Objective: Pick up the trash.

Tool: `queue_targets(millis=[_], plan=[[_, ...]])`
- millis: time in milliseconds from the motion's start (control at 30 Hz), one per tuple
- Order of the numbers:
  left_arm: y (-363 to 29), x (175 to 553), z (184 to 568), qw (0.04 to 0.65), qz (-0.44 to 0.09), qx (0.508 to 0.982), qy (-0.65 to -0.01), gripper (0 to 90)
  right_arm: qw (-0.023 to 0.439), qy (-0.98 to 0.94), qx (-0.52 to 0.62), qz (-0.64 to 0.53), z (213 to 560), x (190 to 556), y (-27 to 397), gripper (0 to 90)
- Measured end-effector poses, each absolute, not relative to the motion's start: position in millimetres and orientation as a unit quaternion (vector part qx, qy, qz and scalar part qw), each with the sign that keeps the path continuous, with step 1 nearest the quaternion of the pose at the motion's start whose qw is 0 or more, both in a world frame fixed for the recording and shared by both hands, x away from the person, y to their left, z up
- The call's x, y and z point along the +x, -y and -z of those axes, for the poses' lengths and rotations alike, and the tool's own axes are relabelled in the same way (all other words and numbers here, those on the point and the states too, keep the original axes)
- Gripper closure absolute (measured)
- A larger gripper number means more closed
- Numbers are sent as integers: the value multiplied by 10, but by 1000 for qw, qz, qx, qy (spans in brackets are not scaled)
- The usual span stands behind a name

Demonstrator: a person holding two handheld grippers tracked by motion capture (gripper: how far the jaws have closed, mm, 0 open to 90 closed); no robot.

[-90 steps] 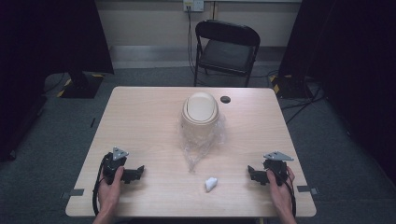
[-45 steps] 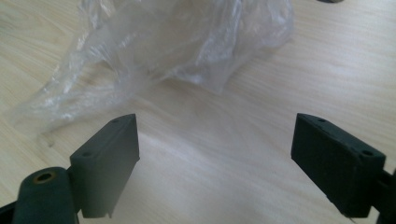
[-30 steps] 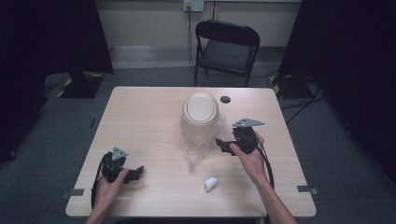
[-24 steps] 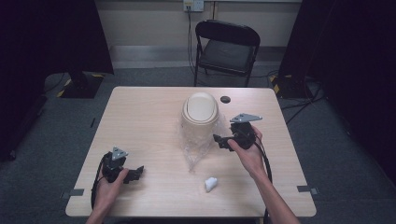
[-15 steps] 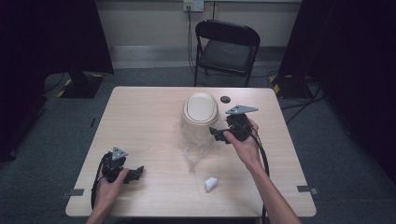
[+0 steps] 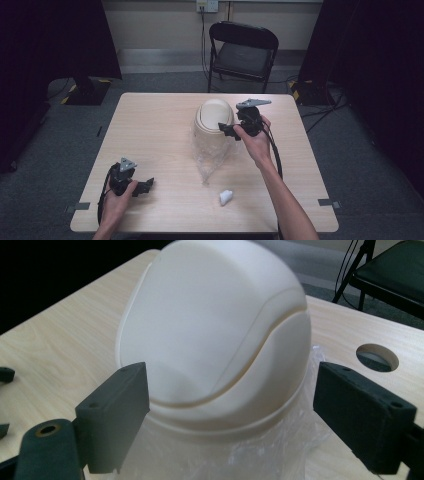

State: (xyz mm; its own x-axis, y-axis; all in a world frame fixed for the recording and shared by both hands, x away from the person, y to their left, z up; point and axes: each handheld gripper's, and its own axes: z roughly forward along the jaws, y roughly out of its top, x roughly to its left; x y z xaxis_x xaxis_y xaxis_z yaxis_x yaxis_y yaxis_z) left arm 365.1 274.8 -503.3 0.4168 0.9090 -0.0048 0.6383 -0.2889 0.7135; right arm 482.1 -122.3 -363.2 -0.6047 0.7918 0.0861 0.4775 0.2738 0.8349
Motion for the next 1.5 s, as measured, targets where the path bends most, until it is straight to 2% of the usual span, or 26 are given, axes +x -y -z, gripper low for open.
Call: queue_targets(millis=[300, 1033, 1367, 1500], plan=[[-2748, 3651, 5033, 327, -207, 776, -499, 0, 165, -778, 420, -438, 3753, 4987, 1178, 140], [-2747, 3646, 5032, 327, -209, 775, -499, 3, 191, -774, 449, -404, 3968, 5178, 1023, 139], [-2748, 3646, 5033, 328, -208, 775, -499, 2, 190, -773, 455, -399, 3946, 5222, 999, 169], [-2748, 3646, 5033, 328, -208, 775, -499, 2, 188, -770, 453, -408, 3909, 5187, 994, 146]])
